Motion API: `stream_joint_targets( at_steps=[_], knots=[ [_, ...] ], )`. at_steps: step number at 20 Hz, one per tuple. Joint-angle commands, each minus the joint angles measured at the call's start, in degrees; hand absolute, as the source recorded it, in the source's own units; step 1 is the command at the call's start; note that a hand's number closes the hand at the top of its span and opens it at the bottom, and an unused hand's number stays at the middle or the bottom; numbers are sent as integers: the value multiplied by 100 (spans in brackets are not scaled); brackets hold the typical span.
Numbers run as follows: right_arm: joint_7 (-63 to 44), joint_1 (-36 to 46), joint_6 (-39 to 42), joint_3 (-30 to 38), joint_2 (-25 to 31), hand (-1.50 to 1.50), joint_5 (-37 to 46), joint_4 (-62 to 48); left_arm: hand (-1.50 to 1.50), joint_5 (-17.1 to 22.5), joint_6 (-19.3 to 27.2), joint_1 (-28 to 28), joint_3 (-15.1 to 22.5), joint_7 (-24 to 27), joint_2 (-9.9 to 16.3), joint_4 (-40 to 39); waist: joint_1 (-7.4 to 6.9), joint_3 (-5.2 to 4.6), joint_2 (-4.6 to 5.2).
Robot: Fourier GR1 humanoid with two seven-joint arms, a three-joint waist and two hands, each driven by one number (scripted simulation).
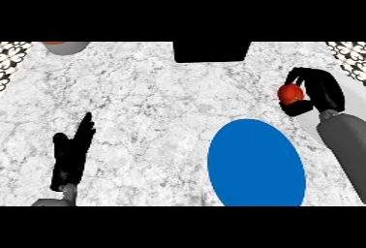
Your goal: Pick the tomato from the plate and place it in the plate
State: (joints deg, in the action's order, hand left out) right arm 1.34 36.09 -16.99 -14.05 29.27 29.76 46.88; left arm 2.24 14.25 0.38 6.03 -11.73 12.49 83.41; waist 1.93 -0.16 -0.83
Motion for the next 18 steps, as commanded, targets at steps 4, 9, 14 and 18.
stream_joint_targets(
  at_steps=[4, 9, 14, 18],
  knots=[
    [-1691, -357, -838, 352, 453, 150, 393, 1701, 0, 10, -48, -111, -108, 33, 81, 82, 41, 2, -15],
    [-2479, -587, -454, 817, 697, 150, 464, 2115, 0, -206, -48, 2, 183, -162, -156, 176, -153, 13, 61],
    [-1587, -922, -405, 1535, 1040, 150, 181, 1427, 0, -220, -97, 74, -29, -196, -71, 264, -208, 18, 88],
    [-1545, -554, -278, 1636, 855, 150, 490, 833, 0, -425, 42, 391, 45, -382, -326, 164, -239, 18, 94]
  ],
)
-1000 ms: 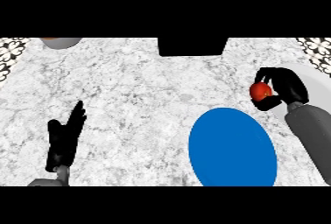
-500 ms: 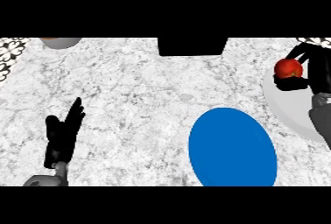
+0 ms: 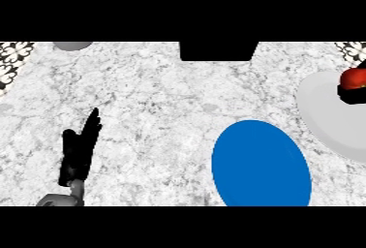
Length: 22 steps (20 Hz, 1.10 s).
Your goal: Pick the tomato from the plate and place it in the plate
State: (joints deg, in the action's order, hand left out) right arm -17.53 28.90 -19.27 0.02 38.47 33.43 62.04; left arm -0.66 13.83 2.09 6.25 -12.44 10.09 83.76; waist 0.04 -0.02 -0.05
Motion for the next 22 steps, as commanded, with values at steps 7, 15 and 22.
stream_joint_targets(
  at_steps=[7, 15, 22],
  knots=[
    [1268, 466, 209, 535, 56, 150, 31, -2336, 0, 84, -331, -129, -203, 329, 32, -193, -98, 6, 31],
    [1918, 726, 1601, 600, 179, 150, -175, -3822, 0, 146, -441, 142, -235, -26, 95, 44, -189, 14, 59],
    [3119, 1100, 1836, 758, 296, -150, -124, -4580, 0, -118, -286, -5, -86, 91, -137, -125, -149, 15, 55]
  ],
)
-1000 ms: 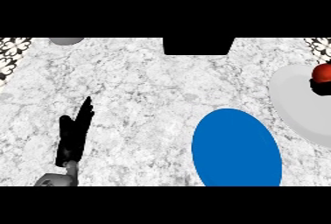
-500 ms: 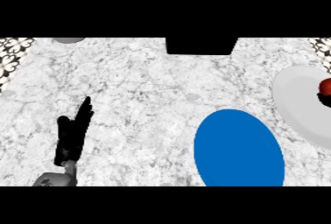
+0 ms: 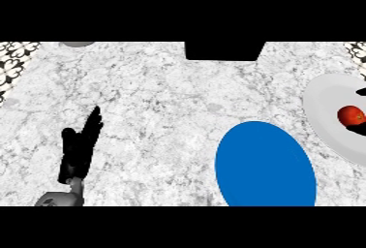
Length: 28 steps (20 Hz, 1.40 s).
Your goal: Pick the tomato from the plate and place it in the plate
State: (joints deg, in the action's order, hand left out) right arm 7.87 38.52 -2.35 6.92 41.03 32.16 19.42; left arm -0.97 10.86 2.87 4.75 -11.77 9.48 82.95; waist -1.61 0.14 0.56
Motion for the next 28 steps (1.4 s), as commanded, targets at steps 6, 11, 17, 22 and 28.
stream_joint_targets(
  at_steps=[6, 11, 17, 22, 28],
  knots=[
    [1902, 6, 517, 1305, 34, -150, -1426, 85, 0, -115, 244, 18, -12, -64, -177, 12, 193, 8, -50],
    [2301, -183, 1197, 2220, 305, -150, -2384, -121, 0, 77, -28, -61, -199, 82, 12, -79, 188, -1, -35],
    [2888, -551, 1958, 2400, 506, -150, -2573, -645, 0, -200, 154, 114, 45, -185, -194, 65, 60, 6, -4],
    [3320, -655, 2084, 2348, 434, -150, -2576, -694, 0, -196, -12, -30, -18, 40, -137, 44, 43, 3, -9],
    [3349, -539, 1947, 2234, 378, -150, -2528, -713, 0, -187, -14, -203, -66, -246, -148, 467, 36, 0, -20]
  ],
)
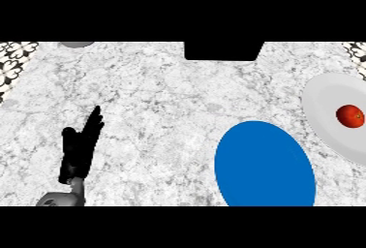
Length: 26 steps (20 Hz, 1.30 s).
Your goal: Pick the tomato from the plate and place it in the plate
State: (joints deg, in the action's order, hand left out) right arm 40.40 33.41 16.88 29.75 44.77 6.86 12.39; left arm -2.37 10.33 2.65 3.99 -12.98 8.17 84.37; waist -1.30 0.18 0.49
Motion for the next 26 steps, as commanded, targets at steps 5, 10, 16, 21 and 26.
stream_joint_targets(
  at_steps=[5, 10, 16, 21, 26],
  knots=[
    [270, -88, -615, -126, -246, -150, 127, -161, 0, -49, -66, 64, -94, 259, -66, -244, -2, -1, 6],
    [18, 51, -912, -154, -181, -150, 176, -277, 0, 1, -137, -16, -162, 468, -93, -415, -30, 1, 18],
    [185, -231, -884, -156, 56, -150, 189, -365, 0, -258, -26, 168, -9, 151, -154, -352, -23, 8, 26],
    [-21, -212, -1102, -135, 126, -150, 177, -451, 0, -181, -107, 35, -48, -30, -102, 8, -46, 9, 20],
    [236, -435, -1002, -88, 179, -150, 143, -497, 0, -234, -80, 17, 11, 63, -188, 46, -64, 17, 30]
  ],
)
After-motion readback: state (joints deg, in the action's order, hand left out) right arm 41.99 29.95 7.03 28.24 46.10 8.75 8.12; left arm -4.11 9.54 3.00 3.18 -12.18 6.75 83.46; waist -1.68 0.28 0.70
